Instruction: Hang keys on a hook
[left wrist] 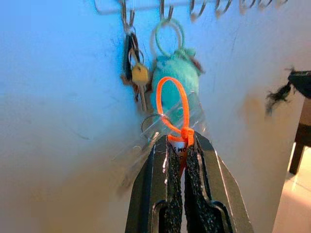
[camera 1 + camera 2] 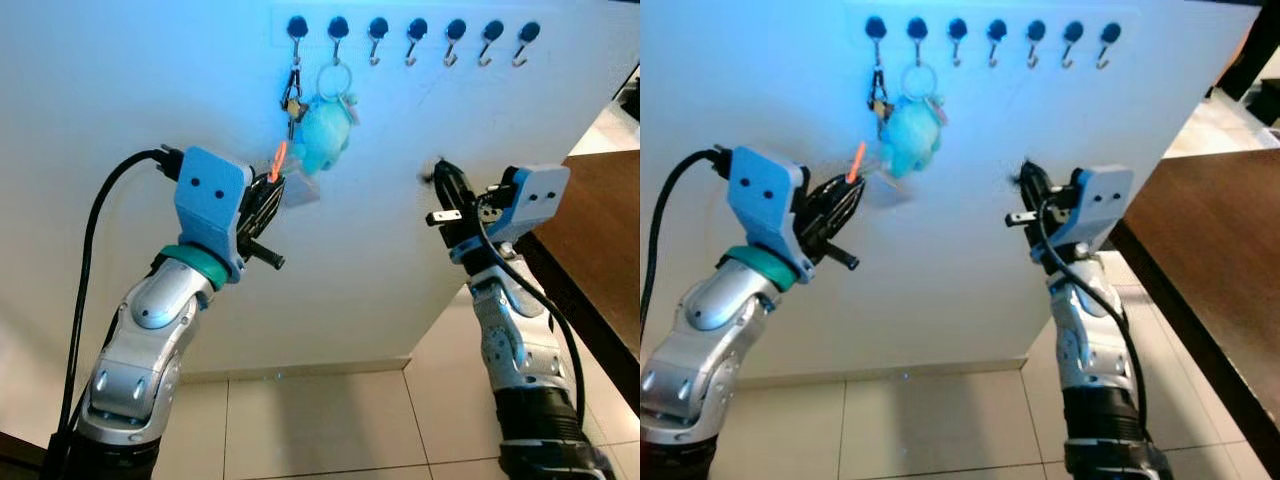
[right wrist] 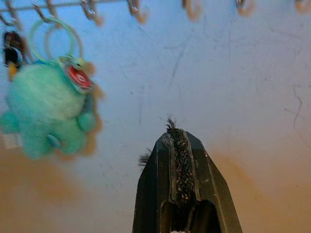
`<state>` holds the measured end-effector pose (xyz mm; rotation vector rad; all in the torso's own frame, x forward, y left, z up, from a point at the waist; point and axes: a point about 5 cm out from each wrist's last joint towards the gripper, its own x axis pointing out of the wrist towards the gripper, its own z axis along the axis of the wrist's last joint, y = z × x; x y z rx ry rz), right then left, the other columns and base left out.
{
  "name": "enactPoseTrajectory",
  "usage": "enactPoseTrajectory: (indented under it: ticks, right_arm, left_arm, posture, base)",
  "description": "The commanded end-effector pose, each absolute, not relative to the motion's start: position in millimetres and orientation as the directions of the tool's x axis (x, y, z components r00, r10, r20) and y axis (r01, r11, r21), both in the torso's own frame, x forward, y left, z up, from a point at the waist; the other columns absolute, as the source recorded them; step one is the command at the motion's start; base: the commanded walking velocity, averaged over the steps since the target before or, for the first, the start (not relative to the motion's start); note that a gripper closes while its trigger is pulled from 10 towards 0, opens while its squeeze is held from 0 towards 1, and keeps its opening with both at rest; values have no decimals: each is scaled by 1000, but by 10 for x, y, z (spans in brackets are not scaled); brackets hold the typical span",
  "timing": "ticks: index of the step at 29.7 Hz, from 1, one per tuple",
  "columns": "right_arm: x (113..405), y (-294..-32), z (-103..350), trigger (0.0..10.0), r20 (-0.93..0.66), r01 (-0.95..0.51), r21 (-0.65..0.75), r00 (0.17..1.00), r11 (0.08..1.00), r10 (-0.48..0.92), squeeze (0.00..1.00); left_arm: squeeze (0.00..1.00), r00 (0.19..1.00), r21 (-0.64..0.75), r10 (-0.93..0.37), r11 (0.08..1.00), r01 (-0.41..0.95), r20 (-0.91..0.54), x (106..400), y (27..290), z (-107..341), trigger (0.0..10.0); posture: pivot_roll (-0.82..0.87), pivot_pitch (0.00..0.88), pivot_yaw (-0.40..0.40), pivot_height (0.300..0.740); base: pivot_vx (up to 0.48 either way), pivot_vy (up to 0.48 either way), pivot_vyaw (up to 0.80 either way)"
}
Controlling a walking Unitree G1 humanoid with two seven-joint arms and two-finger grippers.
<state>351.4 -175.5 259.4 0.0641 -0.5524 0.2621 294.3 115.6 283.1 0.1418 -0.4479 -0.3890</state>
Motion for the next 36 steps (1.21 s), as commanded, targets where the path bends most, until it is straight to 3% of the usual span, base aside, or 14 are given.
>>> enactPoseTrajectory:
  ticks: [1,14,24,36]
  right_arm:
    - [3515,-1738,2634,10000,537,-264,-48,806,963,248,0]
    - [3644,-1620,2799,10000,568,-292,-34,782,956,259,0]
    - [3776,-1079,3241,10000,634,-486,-93,644,869,428,0]
    - [3795,-909,3444,10000,681,-521,-117,578,846,450,0]
  left_arm:
    - [0,804,202,-416,909,363,425,2894,1130,2883,10000]
    - [0,767,177,-440,897,406,468,2814,1079,3009,10000]
    - [0,779,156,-439,896,416,448,2755,1042,2953,10000]
    - [0,782,147,-437,897,417,445,2751,1029,2963,10000]
  posture:
    - [70,135,63,740]
    - [84,149,69,740]
    - [107,164,58,740]
    - [107,165,54,740]
  base:
    - [0,0,0]
    - [0,0,0]
    - [0,0,0]
    - [0,0,0]
